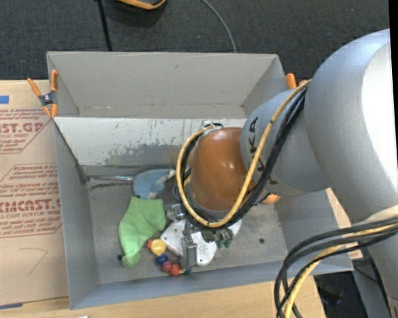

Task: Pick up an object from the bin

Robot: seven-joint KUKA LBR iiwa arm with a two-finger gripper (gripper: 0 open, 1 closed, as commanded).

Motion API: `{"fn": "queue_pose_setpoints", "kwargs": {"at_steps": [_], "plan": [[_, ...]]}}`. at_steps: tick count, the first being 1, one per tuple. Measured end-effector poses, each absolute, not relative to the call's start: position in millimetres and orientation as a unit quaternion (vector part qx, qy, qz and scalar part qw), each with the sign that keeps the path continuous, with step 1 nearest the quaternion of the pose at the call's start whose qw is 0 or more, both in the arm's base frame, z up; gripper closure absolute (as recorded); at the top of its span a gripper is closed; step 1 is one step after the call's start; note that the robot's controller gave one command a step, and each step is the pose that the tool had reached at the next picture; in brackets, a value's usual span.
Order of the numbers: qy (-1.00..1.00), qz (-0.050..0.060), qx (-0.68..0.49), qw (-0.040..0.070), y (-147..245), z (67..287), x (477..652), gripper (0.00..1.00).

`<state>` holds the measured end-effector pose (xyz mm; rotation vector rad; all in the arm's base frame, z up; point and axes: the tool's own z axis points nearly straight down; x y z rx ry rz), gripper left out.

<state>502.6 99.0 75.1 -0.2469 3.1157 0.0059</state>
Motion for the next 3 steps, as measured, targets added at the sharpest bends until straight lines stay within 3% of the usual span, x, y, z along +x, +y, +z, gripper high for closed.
{"fn": "queue_pose_setpoints", "kwargs": {"at_steps": [1, 3], "plan": [[0.995, 0.002, -0.100, 0.017, 107.6, 76.8, 496.6, 1.00], [0.995, 0.002, -0.101, 0.006, 108.2, 77.0, 492.3, 1.00]]}}
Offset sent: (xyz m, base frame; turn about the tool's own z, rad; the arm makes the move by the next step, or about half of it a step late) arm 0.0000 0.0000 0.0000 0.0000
